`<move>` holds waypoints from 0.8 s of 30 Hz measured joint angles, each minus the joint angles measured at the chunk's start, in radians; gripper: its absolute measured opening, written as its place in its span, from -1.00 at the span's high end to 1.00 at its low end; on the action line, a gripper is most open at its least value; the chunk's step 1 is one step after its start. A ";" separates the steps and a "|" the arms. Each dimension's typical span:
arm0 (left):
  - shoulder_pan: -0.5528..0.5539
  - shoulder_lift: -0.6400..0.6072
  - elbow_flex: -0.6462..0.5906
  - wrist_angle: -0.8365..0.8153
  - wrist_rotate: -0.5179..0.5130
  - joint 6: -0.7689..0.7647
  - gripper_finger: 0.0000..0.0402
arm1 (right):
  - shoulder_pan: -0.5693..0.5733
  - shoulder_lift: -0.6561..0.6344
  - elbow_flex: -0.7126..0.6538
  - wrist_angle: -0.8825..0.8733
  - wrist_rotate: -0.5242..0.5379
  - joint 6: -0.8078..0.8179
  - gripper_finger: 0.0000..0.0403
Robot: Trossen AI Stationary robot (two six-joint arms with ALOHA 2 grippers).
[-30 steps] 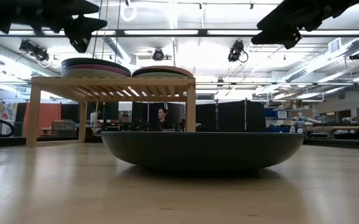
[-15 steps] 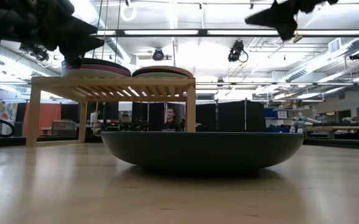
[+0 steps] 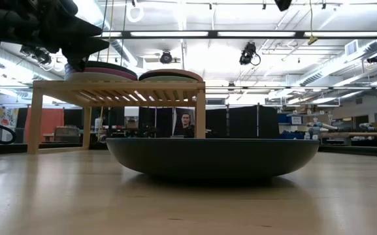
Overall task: Place and stack plates onto a shelf
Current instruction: Stack the dark blue plate on the top of the light pink plate on the shelf
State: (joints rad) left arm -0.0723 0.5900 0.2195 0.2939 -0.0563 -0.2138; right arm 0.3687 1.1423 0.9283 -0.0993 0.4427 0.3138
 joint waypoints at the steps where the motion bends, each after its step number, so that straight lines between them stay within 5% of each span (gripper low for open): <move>1: 0.000 0.000 0.000 0.000 0.000 0.000 0.18 | 0.000 0.022 0.028 -0.027 0.000 0.000 -0.18; 11: 0.000 0.003 0.000 0.000 0.000 0.000 0.18 | -0.042 0.254 0.273 -0.307 -0.028 0.008 -0.18; 24: 0.000 0.006 0.000 -0.017 0.000 0.000 0.18 | -0.180 0.449 0.298 -0.319 -0.306 0.009 -0.18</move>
State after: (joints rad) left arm -0.0719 0.5964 0.2199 0.2771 -0.0563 -0.2138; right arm 0.1886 1.5917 1.2266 -0.4187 0.1370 0.3225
